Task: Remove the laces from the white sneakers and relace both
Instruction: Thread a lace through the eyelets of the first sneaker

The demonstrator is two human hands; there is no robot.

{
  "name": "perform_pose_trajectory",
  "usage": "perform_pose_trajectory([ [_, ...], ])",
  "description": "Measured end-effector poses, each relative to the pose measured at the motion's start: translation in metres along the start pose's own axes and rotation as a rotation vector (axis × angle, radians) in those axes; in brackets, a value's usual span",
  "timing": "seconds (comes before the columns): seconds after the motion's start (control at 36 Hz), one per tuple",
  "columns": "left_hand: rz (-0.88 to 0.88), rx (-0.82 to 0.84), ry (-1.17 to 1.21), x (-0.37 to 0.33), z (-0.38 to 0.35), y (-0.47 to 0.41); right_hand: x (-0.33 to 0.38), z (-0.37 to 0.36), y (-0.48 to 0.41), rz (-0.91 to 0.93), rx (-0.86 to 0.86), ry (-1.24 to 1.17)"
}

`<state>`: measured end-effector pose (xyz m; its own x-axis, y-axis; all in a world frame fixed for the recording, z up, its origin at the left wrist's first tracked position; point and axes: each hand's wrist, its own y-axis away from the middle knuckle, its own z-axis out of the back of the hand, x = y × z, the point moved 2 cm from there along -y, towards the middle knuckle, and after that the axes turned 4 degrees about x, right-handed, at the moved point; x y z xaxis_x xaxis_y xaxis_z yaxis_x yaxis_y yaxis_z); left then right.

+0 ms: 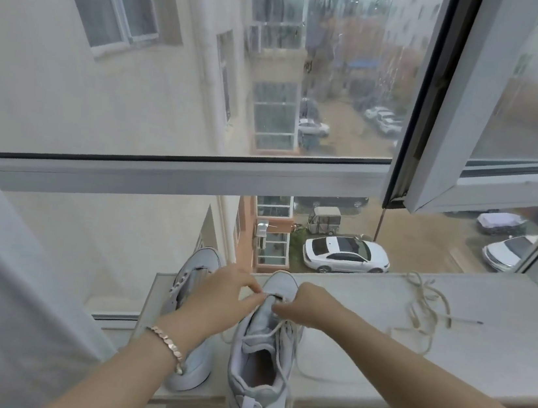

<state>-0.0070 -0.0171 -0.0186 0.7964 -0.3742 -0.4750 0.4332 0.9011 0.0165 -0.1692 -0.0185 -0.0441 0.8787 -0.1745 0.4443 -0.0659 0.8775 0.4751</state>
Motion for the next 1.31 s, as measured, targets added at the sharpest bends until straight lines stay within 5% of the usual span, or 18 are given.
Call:
perform_pose_trajectory([
  [0.14,0.000,0.255,-0.019,-0.009,-0.031,-0.006,0.000,0.003,-0.005,-0.002,0.002,-0.074],
  [0.28,-0.010,0.099,-0.184,-0.014,-0.041,-0.017,-0.012,0.021,0.007,0.029,0.064,-0.614],
  [0.42,-0.052,0.139,-0.397,-0.022,-0.043,-0.033,-0.028,0.046,0.025,0.084,0.276,-1.155],
  [0.61,0.096,0.084,0.001,-0.014,-0.038,-0.042,-0.058,0.133,0.056,0.237,-0.272,-1.291],
  [0.78,0.228,0.054,0.076,-0.012,-0.041,-0.038,-0.067,0.165,0.068,0.411,-0.451,-1.192],
  [0.89,0.186,0.052,-0.002,-0.028,-0.034,-0.042,-0.046,0.150,0.070,0.365,-0.400,-0.757],
  [1.06,-0.253,0.059,0.704,-0.086,-0.001,-0.046,-0.005,0.121,0.088,0.439,-0.282,-0.215],
  [1.11,-0.323,0.036,0.738,-0.096,0.008,-0.045,0.000,0.119,0.089,0.442,-0.246,-0.190],
  [1.19,-0.332,-0.021,0.483,-0.089,0.015,-0.044,-0.004,0.119,0.084,0.424,-0.183,-0.290],
  [1.31,-0.115,-0.056,0.594,-0.054,0.022,-0.047,-0.025,0.114,0.076,0.341,-0.083,-0.273],
])
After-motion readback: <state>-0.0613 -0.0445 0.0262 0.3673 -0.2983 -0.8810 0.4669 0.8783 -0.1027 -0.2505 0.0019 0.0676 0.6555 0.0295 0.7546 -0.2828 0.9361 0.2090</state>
